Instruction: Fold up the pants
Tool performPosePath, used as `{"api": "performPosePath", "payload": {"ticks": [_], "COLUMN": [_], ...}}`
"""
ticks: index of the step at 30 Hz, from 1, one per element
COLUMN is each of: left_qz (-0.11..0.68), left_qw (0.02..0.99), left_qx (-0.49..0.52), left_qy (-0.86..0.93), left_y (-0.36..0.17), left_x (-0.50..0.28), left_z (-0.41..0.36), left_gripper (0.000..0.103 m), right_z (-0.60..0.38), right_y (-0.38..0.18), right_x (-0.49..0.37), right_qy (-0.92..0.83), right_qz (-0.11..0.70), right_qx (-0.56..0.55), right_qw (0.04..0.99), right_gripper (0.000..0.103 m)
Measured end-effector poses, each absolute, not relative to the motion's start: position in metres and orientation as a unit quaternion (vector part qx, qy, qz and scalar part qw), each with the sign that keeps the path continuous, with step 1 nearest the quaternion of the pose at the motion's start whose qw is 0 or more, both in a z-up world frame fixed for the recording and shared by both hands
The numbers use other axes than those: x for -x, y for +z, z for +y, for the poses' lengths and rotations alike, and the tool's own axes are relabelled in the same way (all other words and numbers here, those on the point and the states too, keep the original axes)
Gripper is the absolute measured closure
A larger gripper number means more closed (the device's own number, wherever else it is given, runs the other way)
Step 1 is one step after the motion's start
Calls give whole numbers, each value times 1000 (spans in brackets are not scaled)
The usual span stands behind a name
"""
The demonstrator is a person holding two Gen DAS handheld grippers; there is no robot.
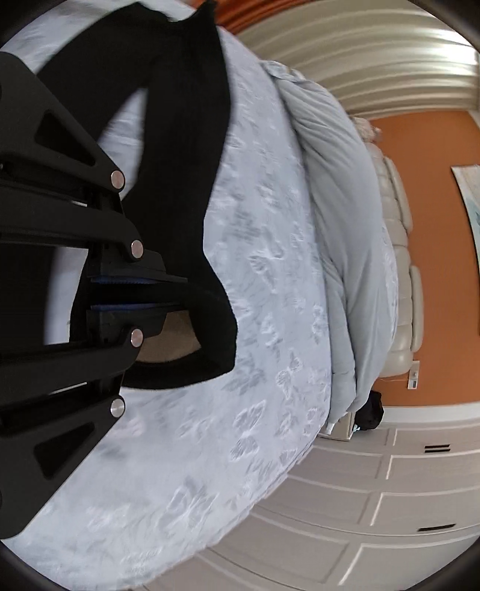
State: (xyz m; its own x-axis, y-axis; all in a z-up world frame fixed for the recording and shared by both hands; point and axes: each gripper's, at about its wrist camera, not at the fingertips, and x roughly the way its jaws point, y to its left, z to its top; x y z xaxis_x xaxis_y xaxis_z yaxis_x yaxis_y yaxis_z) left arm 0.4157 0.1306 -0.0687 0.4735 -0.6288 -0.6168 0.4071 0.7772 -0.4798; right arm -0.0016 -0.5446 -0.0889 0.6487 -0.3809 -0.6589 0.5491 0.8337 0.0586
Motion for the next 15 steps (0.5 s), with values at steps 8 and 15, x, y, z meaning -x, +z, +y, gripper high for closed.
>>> {"api": "performPosePath", "payload": {"ticks": [8,15], "left_qz": [480,494], "left_qw": [828,799], "left_qx": [98,243], "left_qy": [-272,-242], "left_y": [-113,-126], "left_x": [-331,-303], "left_z": [181,194], "left_gripper": [90,19], "right_z": [-499,-466], "right_y": [-147,-113], "right_x": [86,147], "right_qy": [-273,-349], "right_qz": [421,319], "right_qx": [-140,-192], "right_qw": [854,860], "right_gripper": [79,20]}}
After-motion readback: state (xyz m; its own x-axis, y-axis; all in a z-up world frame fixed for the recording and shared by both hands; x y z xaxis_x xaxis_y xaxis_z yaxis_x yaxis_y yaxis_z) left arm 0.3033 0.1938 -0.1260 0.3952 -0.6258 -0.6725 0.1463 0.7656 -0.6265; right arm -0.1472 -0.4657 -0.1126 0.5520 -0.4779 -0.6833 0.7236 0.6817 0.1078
